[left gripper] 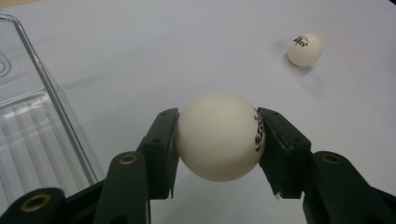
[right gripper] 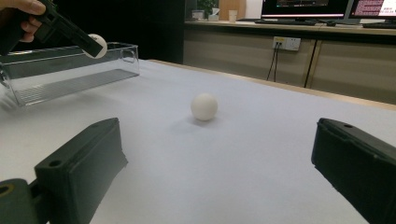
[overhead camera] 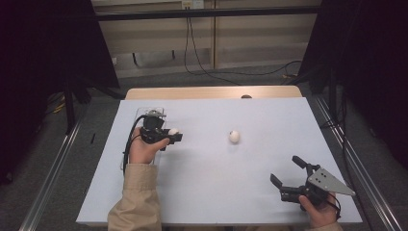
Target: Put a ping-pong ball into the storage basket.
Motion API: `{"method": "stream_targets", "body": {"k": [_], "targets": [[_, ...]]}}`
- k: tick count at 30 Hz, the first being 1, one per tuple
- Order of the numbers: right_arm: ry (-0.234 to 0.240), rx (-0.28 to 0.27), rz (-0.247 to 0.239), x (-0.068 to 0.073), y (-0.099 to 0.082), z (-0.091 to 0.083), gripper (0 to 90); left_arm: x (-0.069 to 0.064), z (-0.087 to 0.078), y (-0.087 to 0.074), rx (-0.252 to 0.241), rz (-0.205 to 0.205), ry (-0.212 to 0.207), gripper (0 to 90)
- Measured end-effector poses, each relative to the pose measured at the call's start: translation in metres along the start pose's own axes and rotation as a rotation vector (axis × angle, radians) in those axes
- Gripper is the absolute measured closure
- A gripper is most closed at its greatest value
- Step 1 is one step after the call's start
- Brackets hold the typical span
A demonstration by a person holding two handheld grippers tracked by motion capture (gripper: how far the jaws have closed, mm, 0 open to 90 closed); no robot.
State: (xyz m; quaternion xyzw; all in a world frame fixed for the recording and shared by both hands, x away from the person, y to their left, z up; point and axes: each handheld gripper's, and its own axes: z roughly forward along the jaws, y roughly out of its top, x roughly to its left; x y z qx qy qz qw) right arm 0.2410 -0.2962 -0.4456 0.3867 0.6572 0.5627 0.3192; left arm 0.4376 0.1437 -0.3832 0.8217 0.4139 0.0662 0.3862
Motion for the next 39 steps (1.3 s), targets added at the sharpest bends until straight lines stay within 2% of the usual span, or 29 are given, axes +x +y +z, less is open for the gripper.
{"method": "stream_targets", "body": {"k": [39], "targets": [[-0.002, -0.003, 0.000, -0.001, 0.000, -0.001, 1.7, 0.014, -0.016, -0.005, 0.001, -0.030, 0.037, 51.0]]}}
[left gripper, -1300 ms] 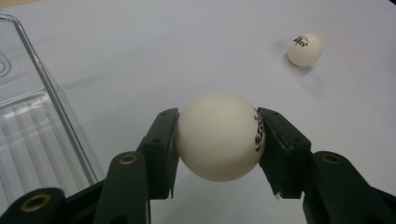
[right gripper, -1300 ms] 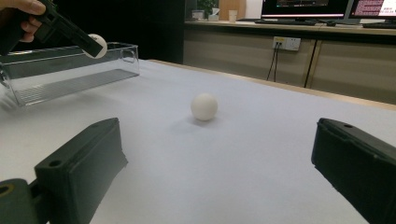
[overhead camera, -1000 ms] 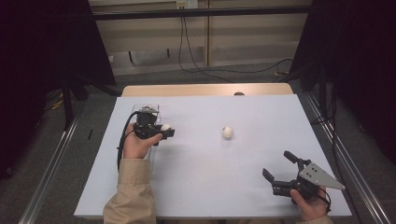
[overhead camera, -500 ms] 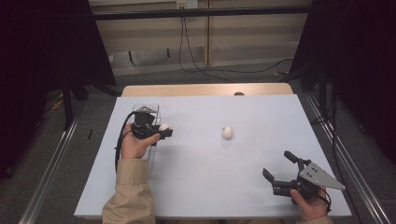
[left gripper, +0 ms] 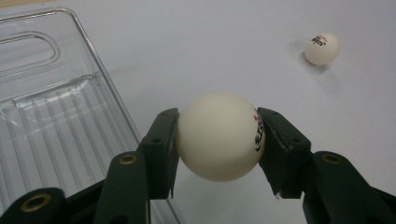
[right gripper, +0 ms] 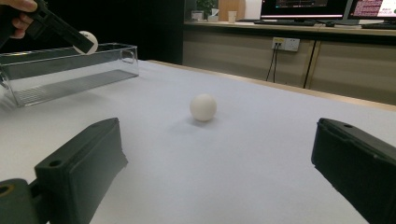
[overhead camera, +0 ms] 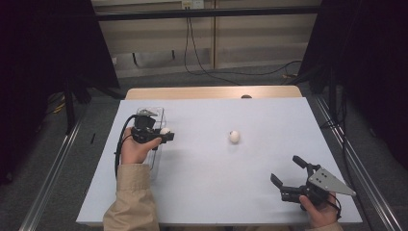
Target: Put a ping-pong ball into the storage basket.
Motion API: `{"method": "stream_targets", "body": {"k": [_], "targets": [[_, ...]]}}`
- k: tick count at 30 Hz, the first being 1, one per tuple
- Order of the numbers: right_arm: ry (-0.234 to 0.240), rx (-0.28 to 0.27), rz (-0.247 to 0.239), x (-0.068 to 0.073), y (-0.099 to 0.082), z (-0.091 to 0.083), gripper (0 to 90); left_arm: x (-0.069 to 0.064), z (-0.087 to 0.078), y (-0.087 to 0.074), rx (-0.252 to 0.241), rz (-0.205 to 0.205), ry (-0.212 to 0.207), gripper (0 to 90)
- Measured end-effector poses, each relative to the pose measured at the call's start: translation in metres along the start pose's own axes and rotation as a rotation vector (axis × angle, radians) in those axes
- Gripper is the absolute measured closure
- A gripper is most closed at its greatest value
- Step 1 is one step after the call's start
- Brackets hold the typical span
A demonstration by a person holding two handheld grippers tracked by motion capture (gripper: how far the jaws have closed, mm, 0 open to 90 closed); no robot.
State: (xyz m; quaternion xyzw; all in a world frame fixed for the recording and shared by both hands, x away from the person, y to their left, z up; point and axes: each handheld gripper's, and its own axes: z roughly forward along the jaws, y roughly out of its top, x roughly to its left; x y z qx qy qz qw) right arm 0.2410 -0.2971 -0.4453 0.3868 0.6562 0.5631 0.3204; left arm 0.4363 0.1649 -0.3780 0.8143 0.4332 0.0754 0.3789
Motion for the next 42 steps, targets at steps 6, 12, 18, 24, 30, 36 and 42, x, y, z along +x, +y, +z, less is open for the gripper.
{"method": "stream_targets", "body": {"k": [6, 12, 18, 24, 30, 36, 42], "targets": [[0.000, -0.001, -0.001, 0.000, 0.000, 0.000, 1.7, 0.003, -0.003, -0.001, 0.003, -0.004, 0.007, 51.0], [0.001, -0.001, -0.001, 0.000, 0.000, 0.000, 1.7, 0.004, -0.003, -0.001, 0.000, -0.011, 0.010, 51.0], [-0.001, -0.002, 0.001, 0.000, 0.000, 0.000, 1.7, 0.005, -0.004, -0.002, 0.004, -0.010, 0.015, 51.1], [0.000, -0.002, 0.000, 0.000, 0.000, 0.000, 1.7, 0.007, -0.006, -0.002, -0.004, -0.012, 0.018, 51.0], [0.002, -0.001, -0.003, 0.000, 0.000, 0.000, 1.7, 0.008, -0.007, -0.002, -0.002, -0.014, 0.022, 51.1], [0.002, 0.001, -0.001, 0.000, 0.000, 0.000, 1.7, 0.009, -0.009, -0.002, -0.009, -0.015, 0.026, 51.1], [0.003, 0.002, -0.001, 0.000, 0.000, 0.000, 1.7, 0.011, -0.012, -0.003, -0.013, -0.018, 0.037, 51.1]]}}
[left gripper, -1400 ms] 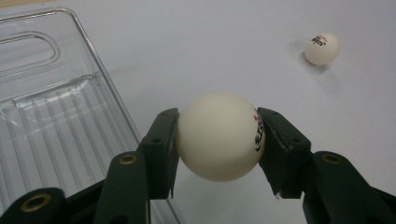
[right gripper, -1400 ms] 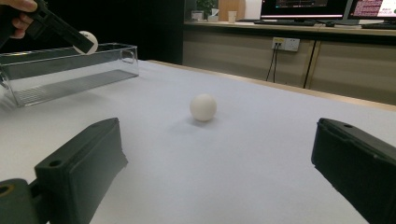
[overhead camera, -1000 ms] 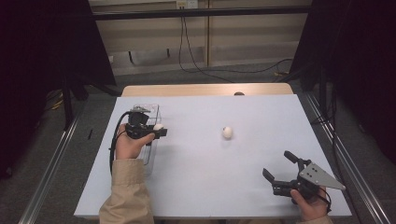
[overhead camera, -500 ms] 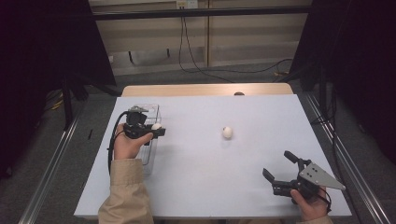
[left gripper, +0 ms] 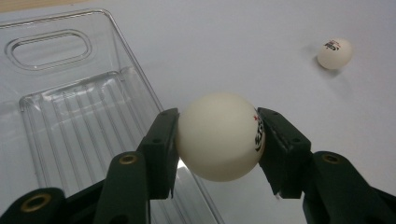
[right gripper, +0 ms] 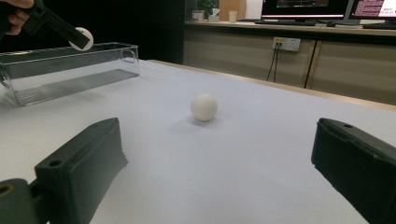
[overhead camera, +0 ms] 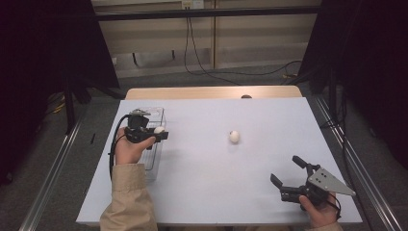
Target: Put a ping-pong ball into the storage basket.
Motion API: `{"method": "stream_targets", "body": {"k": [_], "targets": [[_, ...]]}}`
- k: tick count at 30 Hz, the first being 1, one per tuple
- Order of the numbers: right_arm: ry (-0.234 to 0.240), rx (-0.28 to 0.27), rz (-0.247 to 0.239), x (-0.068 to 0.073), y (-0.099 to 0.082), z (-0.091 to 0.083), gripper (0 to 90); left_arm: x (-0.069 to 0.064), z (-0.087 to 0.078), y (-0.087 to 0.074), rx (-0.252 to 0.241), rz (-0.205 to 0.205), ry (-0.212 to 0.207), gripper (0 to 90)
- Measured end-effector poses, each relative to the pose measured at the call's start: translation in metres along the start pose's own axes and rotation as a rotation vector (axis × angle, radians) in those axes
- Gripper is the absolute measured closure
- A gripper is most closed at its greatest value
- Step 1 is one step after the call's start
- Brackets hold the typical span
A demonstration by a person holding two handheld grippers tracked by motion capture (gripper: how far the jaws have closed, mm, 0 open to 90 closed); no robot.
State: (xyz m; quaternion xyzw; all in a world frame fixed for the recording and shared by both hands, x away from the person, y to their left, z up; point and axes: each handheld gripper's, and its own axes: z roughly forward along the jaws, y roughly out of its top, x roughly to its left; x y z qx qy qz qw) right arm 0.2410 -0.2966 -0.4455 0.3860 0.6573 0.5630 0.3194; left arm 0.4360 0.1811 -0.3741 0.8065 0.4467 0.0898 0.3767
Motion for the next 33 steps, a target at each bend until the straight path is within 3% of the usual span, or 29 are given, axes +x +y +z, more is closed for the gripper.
{"method": "stream_targets", "body": {"k": [33], "targets": [[0.004, 0.002, -0.004, 0.000, 0.000, 0.000, 1.7, 0.011, -0.011, -0.004, -0.020, -0.027, 0.042, 51.1]]}}
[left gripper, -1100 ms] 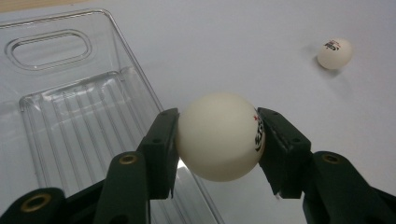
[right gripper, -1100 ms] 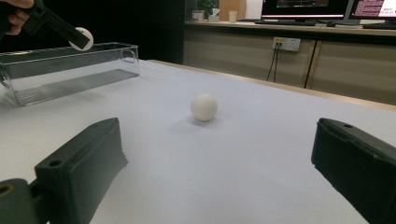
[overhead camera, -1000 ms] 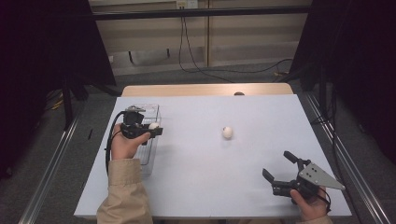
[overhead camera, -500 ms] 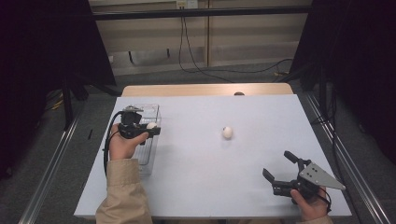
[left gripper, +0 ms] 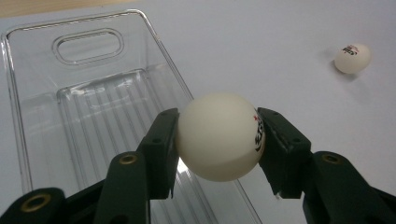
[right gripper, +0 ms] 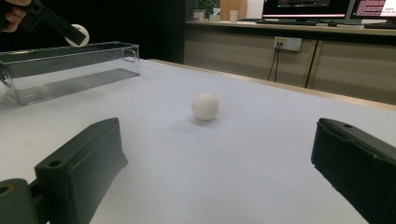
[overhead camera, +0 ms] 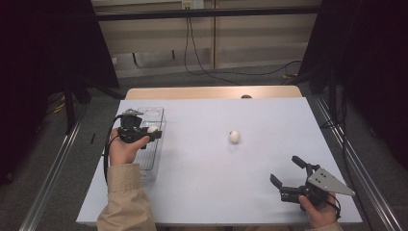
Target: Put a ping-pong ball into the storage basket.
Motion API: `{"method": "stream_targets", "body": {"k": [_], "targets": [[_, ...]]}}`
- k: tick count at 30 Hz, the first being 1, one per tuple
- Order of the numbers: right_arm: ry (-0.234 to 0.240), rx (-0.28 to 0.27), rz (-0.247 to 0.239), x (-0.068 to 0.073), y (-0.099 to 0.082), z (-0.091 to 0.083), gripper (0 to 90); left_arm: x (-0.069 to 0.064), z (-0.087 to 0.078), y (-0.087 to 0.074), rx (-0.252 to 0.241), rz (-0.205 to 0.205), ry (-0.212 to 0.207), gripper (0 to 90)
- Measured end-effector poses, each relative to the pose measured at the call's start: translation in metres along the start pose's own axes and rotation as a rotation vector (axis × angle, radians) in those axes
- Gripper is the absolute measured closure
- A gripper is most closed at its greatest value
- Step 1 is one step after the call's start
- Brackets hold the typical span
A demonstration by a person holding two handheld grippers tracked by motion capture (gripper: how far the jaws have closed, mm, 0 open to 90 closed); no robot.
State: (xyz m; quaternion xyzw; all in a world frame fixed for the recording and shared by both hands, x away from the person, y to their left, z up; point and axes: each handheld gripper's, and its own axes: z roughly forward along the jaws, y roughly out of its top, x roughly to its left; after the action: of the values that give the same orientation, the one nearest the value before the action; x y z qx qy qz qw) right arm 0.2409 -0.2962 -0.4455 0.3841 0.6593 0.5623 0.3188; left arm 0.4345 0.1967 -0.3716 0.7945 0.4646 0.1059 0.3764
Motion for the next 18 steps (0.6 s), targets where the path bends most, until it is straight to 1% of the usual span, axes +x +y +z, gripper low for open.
{"method": "stream_targets", "body": {"k": [7, 12, 13, 18], "targets": [[-0.005, -0.003, 0.007, -0.0006, 0.0001, -0.0003, 1.7, 0.0021, -0.0017, -0.0002, 0.002, 0.005, 0.008, 51.0], [-0.005, -0.001, 0.005, -0.0009, -0.0001, -0.0002, 1.7, 0.0036, -0.0018, -0.0013, 0.001, -0.006, 0.015, 51.1], [-0.006, -0.001, 0.004, -0.0014, -0.0003, -0.0001, 1.7, 0.0049, -0.0022, -0.0014, 0.005, 0.004, 0.018, 51.0], [-0.003, 0.001, 0.003, -0.0010, -0.0002, 0.0001, 1.7, 0.0058, -0.0034, -0.0017, -0.006, -0.005, 0.019, 51.0]]}}
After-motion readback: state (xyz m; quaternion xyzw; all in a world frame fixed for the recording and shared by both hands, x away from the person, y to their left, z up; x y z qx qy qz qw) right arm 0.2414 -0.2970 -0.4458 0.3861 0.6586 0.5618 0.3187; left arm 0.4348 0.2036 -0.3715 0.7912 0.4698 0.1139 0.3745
